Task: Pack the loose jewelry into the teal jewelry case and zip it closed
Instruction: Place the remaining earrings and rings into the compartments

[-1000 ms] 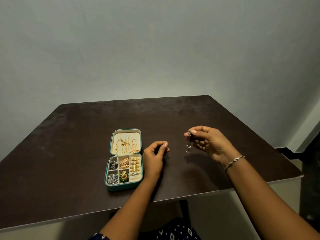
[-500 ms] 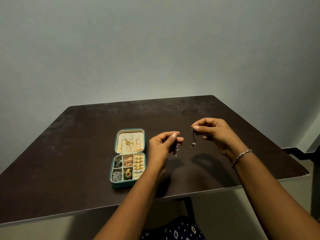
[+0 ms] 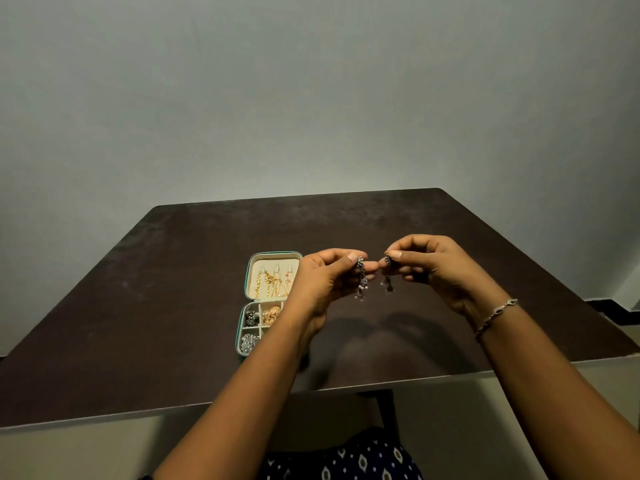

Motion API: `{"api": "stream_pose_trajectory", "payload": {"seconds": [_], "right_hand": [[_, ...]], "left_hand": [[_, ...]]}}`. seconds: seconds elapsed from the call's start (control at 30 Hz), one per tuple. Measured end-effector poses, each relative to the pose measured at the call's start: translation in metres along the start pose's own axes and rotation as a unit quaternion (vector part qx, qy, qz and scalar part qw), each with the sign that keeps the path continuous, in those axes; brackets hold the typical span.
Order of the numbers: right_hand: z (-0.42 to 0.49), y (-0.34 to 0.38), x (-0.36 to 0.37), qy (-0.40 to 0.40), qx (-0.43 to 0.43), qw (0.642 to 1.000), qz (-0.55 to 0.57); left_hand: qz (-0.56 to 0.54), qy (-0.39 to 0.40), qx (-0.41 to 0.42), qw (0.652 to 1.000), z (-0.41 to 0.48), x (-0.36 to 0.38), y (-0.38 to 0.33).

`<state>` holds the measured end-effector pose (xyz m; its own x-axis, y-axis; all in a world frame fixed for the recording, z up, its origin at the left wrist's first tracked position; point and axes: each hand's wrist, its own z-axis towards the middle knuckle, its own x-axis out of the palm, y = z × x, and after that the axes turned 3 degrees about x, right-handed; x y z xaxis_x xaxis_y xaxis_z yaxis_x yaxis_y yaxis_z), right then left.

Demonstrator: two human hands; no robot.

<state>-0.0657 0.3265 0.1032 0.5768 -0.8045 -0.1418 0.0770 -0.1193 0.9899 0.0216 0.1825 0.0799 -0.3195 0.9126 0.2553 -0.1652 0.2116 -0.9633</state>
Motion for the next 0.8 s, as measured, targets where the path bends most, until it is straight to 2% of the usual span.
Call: {"api": "stream_pose_trajectory", "payload": {"seconds": [0.3,0.47,0.8], "right_hand": [[-0.008,0.002,0.031,0.039,-0.001,0.999,0.022],[-0.011,0.0,0.06,0.089,-0.016,0.996,-0.012],[-0.013,-0.007,0.106,0.092,-0.05,0.994,0.005]], "left_hand": [[0.075,0.004,-0.01,0.997,-0.02,-0.042,-0.02],[0.146,0.02,0.061,0.987,-0.025,-0.062,-0.039],[0.217,-0.01,0.171,0.961,-0.04,-0.085,-0.057]]}}
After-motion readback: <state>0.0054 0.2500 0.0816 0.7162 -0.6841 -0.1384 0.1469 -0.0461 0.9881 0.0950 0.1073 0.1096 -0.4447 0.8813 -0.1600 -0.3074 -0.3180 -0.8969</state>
